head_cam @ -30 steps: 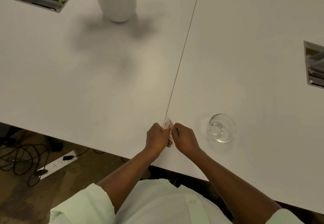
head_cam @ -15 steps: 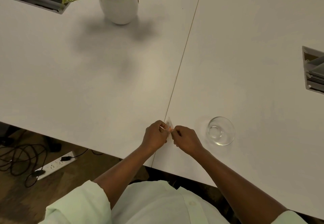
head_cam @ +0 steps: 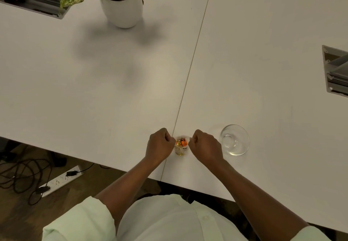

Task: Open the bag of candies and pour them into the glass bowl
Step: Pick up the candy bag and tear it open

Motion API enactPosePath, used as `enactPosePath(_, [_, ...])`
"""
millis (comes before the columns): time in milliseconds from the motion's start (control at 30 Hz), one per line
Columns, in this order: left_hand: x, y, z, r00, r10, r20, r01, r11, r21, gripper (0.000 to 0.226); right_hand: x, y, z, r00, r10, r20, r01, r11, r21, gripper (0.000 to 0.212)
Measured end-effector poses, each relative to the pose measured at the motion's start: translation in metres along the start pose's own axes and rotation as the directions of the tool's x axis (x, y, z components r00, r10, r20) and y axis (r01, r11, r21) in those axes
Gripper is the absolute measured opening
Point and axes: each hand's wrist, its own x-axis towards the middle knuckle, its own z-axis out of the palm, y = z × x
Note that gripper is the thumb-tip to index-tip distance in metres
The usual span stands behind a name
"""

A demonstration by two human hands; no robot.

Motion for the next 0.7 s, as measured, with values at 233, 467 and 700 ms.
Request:
enactPosePath(233, [-0.005,0.015,0.006,0.996,0.084,0.023,-0.085,0.995,0.060,0.009,0.000,0.000,-0.001,1.000,0.008,0.001,-0.008,0.999,0.047,0.016])
enactPosePath(467, [-0.005,0.018,0.008,0.998,0.039,-0.040,-0.036,0.997,0.065,0.011,0.001,0.019,-0.008,0.999,-0.037,-0.024,0.038,0.999,0.036,0.017])
enactPosePath(700, [-0.011,0.032,0.018,0.999,0.006,-0.044,-0.005,1.000,0.025,0.017,-0.016,0.026,-0.015,0.953,-0.294,0.079,0.281,0.950,0.139,0.042])
